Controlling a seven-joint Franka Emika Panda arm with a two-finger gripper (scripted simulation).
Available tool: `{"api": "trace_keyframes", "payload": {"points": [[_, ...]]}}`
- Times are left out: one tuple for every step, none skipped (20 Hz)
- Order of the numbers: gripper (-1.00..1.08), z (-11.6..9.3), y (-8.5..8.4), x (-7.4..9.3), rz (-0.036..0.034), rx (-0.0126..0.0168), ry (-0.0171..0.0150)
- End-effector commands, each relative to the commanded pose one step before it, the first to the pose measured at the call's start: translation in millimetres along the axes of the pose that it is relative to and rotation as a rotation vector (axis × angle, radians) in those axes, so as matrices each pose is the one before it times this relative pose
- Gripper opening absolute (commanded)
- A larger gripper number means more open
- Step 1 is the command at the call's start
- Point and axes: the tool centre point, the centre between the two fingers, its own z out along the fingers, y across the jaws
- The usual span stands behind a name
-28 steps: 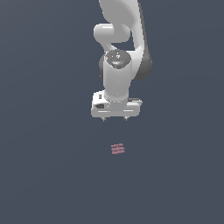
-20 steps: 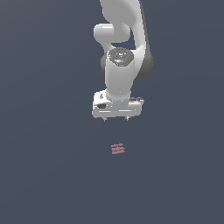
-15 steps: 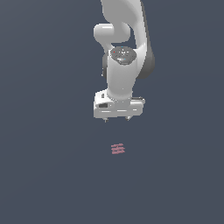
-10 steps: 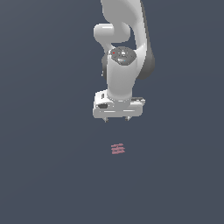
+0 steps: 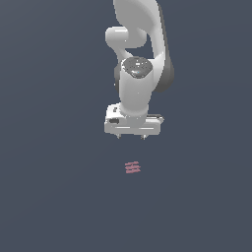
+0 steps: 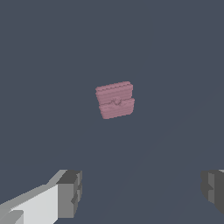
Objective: Pick up the object and move it to a goal position.
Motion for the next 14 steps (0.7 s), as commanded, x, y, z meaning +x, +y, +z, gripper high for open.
{"api": "trace_keyframes", "payload": {"points": [[1.0,2.67,0.05,2.82,0.04815,0.00212,-0.00163],[1.0,1.2,-0.04,1.31,0.02207,0.00092,-0.0007],[1.0,1.29,-0.07,1.38,0.02347,0.00093,-0.00075],[1.0,1.37,-0.11,1.46,0.02489,0.00094,-0.0008],[1.0,1.45,-0.15,1.53,0.0263,0.00094,-0.00086],[1.0,1.54,-0.21,1.6,0.02769,0.00093,-0.0009],[1.0,1.59,-0.25,1.64,0.02853,0.00089,-0.00093],[1.0,1.6,-0.3,1.63,0.02854,0.00083,-0.00093],[1.0,1.61,-0.35,1.61,0.02851,0.00077,-0.00092],[1.0,1.61,-0.39,1.59,0.02847,0.00071,-0.00091],[1.0,1.62,-0.44,1.57,0.02844,0.00065,-0.0009],[1.0,1.62,-0.48,1.55,0.02841,0.00059,-0.00088],[1.0,1.63,-0.53,1.52,0.02838,0.00053,-0.00086],[1.0,1.63,-0.57,1.5,0.02835,0.00048,-0.00084]]}}
